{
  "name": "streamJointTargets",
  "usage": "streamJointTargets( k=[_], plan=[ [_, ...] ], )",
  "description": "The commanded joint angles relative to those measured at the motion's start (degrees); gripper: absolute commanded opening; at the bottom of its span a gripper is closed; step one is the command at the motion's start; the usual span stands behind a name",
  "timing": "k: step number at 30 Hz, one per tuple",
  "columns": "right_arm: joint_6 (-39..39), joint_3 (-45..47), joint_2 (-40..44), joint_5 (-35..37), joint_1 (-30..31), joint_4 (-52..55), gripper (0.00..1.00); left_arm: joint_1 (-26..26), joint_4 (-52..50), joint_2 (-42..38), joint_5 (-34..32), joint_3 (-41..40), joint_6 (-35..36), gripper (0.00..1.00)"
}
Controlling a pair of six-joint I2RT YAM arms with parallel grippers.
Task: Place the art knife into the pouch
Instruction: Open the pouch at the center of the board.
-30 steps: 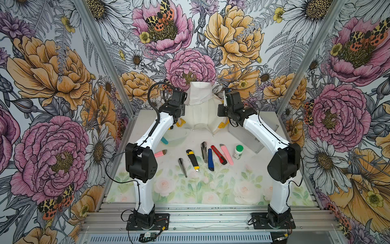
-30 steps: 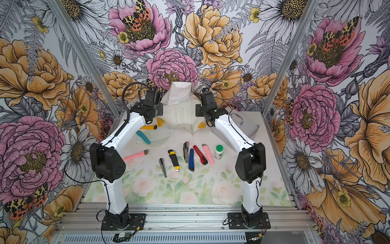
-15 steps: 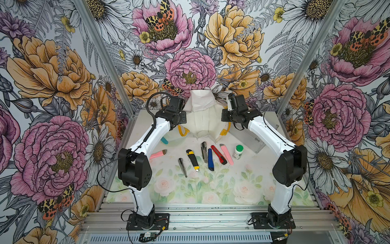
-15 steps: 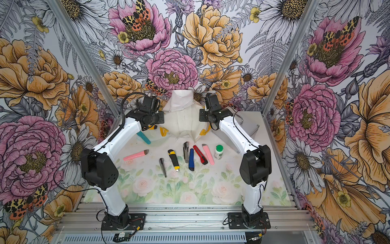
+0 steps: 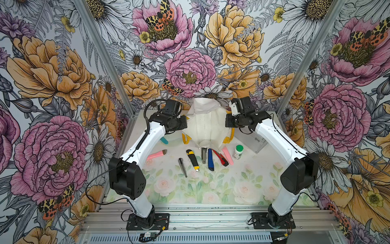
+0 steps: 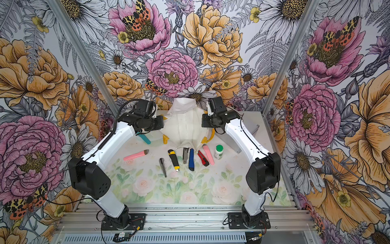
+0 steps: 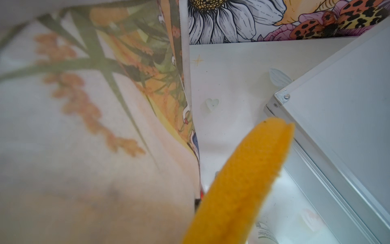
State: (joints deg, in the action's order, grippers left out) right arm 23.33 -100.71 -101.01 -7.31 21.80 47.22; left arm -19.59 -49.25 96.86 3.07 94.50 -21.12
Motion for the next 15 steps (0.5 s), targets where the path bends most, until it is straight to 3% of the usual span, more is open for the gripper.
streamJointTargets(
  k=[1,11,15],
  plan=[
    [0.18,-3.28,-2.94,-1.23,-0.5,-0.02,0.0,0.69,-2.6,1.01,3.07,2.54,-0.32,0.0],
    [-1.17,-16.54,-9.21,2.04,-1.73,-0.11,0.0,2.17,-2.6,11.92,1.02,19.16,2.87,0.0],
    [-1.03,-17.94,-11.81,1.2,-2.62,0.0,0.0,3.54,-2.58,15.92,3.75,21.59,2.64,0.0]
  ],
)
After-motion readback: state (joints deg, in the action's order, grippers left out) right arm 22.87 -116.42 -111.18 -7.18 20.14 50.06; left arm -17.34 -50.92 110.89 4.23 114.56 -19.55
